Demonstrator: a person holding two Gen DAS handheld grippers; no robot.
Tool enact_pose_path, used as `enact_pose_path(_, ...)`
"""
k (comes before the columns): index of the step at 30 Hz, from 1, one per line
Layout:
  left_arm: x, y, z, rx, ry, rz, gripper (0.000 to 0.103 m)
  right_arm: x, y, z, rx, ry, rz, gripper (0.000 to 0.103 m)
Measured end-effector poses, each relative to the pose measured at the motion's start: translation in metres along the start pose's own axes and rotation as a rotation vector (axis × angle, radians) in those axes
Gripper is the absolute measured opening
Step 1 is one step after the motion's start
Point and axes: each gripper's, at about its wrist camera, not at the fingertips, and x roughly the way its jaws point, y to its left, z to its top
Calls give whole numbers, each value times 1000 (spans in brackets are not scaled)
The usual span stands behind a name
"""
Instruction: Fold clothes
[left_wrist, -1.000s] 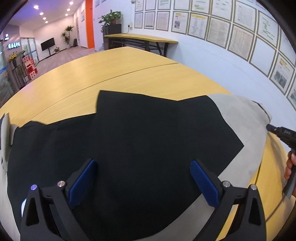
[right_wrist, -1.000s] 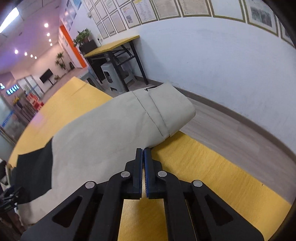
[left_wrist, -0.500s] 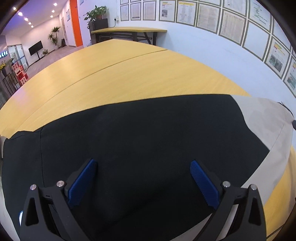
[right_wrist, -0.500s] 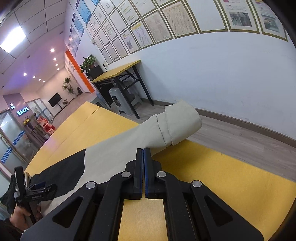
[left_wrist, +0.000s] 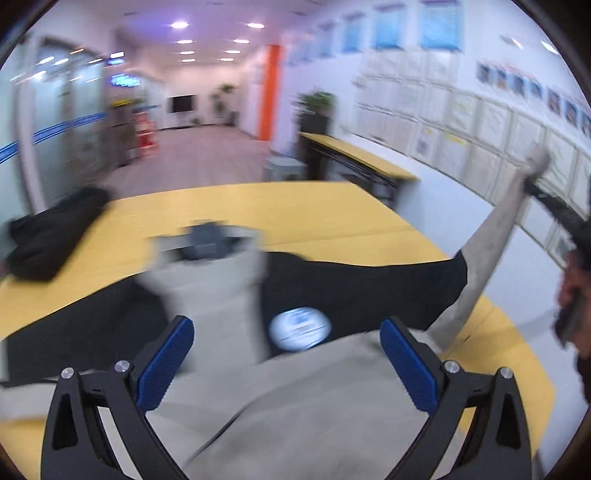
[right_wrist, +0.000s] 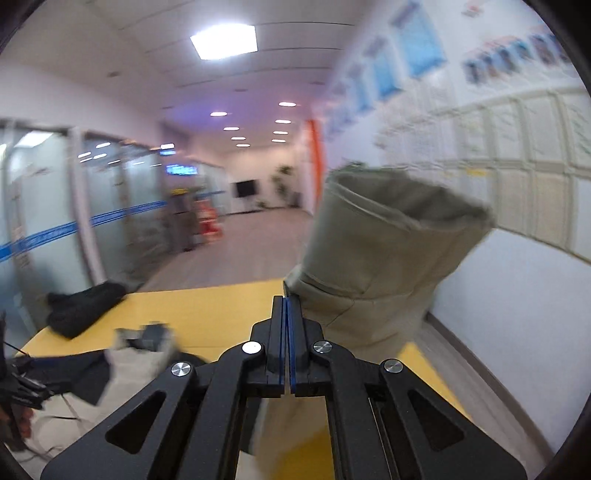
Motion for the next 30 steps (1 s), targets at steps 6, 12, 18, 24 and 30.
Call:
enact_pose_path(6,-118,101,-26,-83,36,165,103,80,179,-33,-65,113,352,1)
enact_pose_path(12,-153,159,-61,-108,32,137,103,155,318,-128,-172,301,526,0)
enact_pose_path(18,-146,192,-82,-109,42,67,103,174,400,-217,-354,443,574,1)
enact_pose_path(24,-108,193,-74,-31,62,-22,103,178,437,-247,-453,524,583,1)
enact_pose_path(30,-30,173,-36,67,44,-184,103,152,380,-233,-303,559,642,39)
